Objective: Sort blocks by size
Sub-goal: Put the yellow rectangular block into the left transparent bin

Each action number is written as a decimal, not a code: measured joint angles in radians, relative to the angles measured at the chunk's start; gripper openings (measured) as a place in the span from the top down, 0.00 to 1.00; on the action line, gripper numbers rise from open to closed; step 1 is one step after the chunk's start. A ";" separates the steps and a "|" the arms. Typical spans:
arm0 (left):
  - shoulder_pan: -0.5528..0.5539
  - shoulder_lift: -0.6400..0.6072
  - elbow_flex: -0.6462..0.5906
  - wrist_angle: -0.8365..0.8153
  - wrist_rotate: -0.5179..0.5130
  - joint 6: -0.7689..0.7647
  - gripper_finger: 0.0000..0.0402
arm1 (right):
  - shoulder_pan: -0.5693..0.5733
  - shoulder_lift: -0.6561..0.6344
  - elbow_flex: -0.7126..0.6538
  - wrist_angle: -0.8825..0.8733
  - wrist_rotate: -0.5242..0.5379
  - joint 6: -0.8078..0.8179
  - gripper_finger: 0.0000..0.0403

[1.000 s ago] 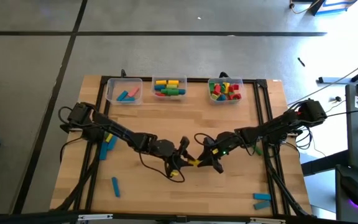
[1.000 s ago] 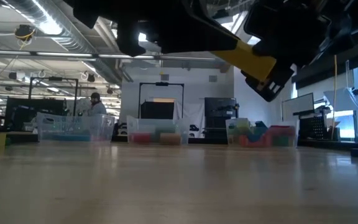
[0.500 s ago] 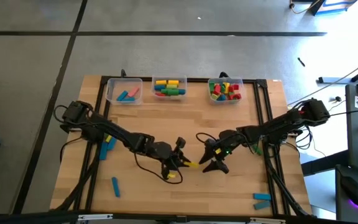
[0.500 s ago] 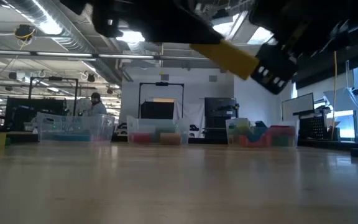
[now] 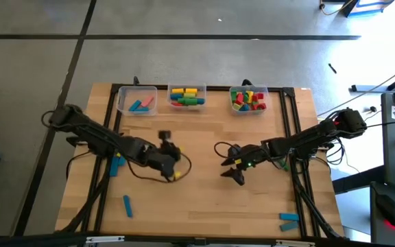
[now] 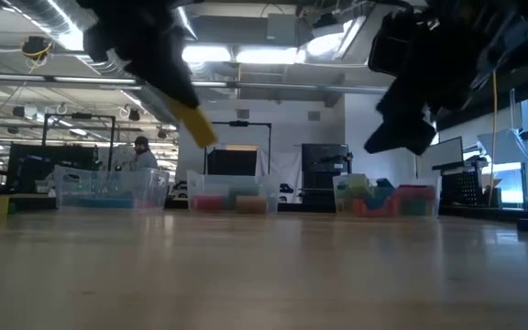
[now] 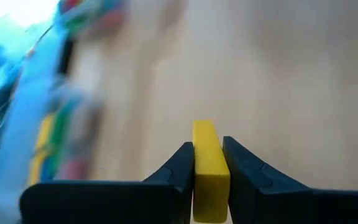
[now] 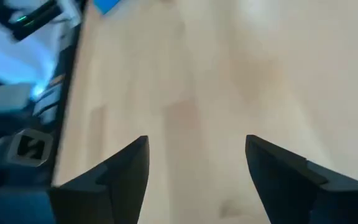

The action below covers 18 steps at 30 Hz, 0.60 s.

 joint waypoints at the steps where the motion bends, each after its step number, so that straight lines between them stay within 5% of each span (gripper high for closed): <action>1: 0.012 -0.015 0.000 -0.043 -0.027 -0.036 0.87 | 0.000 0.000 0.000 -0.001 0.030 0.000 0.36; 10: 0.193 -0.072 0.000 -0.400 -0.225 -0.287 0.87 | 0.001 0.010 0.000 -0.004 0.290 0.031 0.36; 18: 0.451 -0.072 -0.064 -0.419 -0.262 -0.261 0.87 | 0.001 0.105 0.000 0.002 0.377 0.051 0.36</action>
